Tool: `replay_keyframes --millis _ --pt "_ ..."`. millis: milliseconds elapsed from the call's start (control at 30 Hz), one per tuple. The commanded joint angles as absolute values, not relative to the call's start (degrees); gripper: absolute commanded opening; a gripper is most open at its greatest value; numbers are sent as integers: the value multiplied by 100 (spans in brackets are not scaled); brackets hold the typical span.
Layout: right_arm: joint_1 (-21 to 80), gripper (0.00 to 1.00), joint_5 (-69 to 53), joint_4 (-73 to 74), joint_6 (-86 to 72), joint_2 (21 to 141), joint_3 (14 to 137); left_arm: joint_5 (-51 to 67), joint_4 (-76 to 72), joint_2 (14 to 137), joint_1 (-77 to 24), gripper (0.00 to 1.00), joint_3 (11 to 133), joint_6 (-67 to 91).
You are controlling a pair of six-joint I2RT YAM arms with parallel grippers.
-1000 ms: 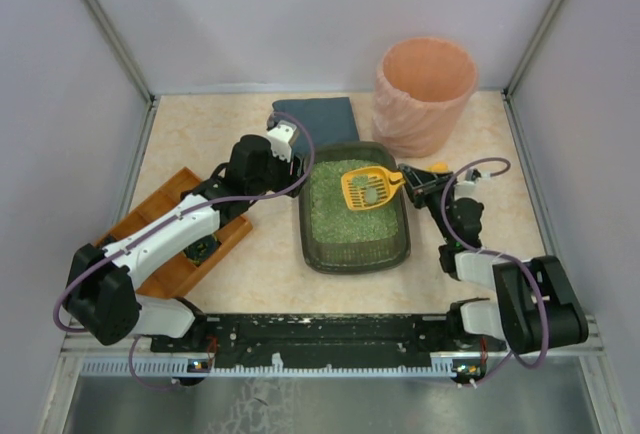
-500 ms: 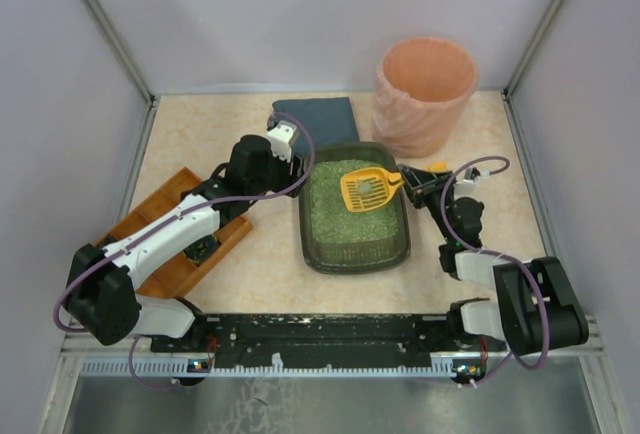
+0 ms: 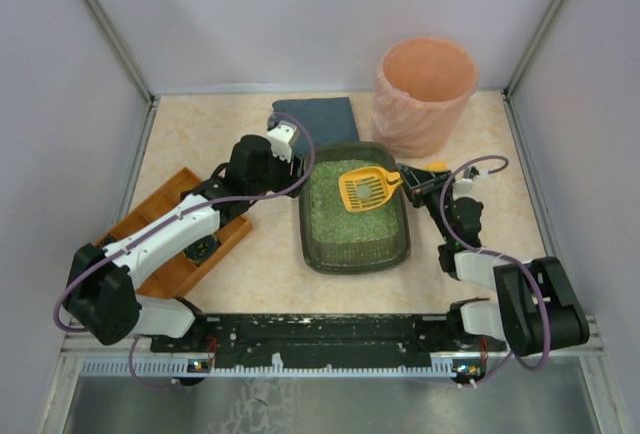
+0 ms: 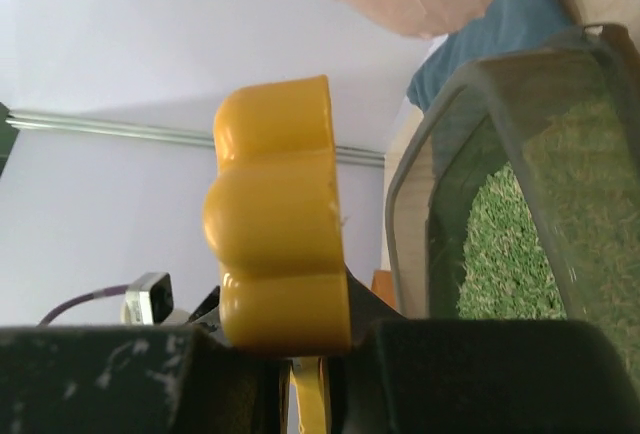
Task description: Clean the litter box
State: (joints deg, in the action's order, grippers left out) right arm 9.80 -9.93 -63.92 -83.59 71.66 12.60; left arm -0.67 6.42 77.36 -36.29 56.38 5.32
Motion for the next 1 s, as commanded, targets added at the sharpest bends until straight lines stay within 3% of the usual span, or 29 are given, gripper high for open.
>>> replay_keyframes --millis 0,133,267,467,967 --pt "749 0 -727 -7121 -8623 7155 1160 -40 667 7721 -3665 62 5694 538" --pt "1137 0 -1131 -7131 -8353 7290 1542 -23 524 7675 -3665 62 5604 542" --pt "765 0 -660 -7496 -8876 7361 1013 0 718 7769 -3665 62 5737 536" --pt "967 0 -1241 -7821 -9054 7672 1388 18 598 7744 -3665 62 5677 533" --pt "918 0 -886 -5013 -8216 6413 2658 -44 576 7716 -3665 62 5646 554"
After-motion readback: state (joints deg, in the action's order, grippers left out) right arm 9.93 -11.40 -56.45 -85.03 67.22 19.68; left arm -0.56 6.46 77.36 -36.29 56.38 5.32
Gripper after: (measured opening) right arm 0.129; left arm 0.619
